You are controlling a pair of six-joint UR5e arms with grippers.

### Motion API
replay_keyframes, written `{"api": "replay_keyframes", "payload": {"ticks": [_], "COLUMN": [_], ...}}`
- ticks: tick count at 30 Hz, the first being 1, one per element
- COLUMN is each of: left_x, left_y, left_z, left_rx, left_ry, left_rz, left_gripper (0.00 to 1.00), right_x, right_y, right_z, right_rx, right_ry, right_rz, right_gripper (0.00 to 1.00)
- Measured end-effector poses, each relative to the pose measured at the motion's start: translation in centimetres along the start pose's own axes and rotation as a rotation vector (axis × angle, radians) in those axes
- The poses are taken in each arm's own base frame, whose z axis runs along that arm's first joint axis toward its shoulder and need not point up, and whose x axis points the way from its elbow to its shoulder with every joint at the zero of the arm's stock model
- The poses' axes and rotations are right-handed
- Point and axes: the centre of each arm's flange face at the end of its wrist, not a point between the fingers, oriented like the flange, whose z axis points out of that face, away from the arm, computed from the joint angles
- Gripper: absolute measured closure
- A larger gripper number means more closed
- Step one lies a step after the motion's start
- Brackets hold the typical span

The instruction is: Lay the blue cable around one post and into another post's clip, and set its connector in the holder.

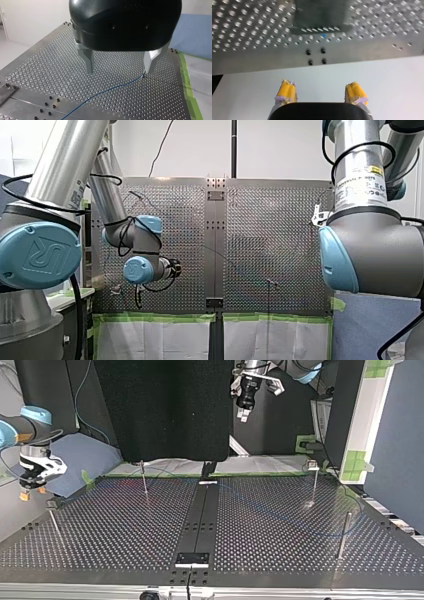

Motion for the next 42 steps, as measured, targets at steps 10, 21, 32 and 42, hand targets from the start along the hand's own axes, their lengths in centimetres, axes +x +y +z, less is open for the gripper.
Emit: {"api": "replay_keyframes", "payload": {"ticks": [10,21,32,42], "left_x": [0.0,0.0,-0.6,-1.1], "left_y": [0.0,0.3,0.9,1.6], "left_z": [0.0,0.0,0.5,0.8], "left_rx": [0.004,-0.025,-0.111,-0.192], "left_ry": [0.003,0.000,-0.042,-0.065], "left_rz": [0.000,0.001,0.049,0.101], "left_gripper": [0.00,0.00,0.00,0.00], "right_x": [1.8,3.2,-0.7,-4.5], "right_y": [-3.1,-8.9,-13.2,-17.2], "right_z": [-2.6,-7.2,-12.6,-16.9], "right_rx": [-0.001,0.054,0.099,0.185], "right_ry": [0.075,0.124,-0.019,-0.087], "right_rz": [0.003,-0.061,-0.098,-0.121], "right_gripper": [0.01,0.01,0.01,0.01]}}
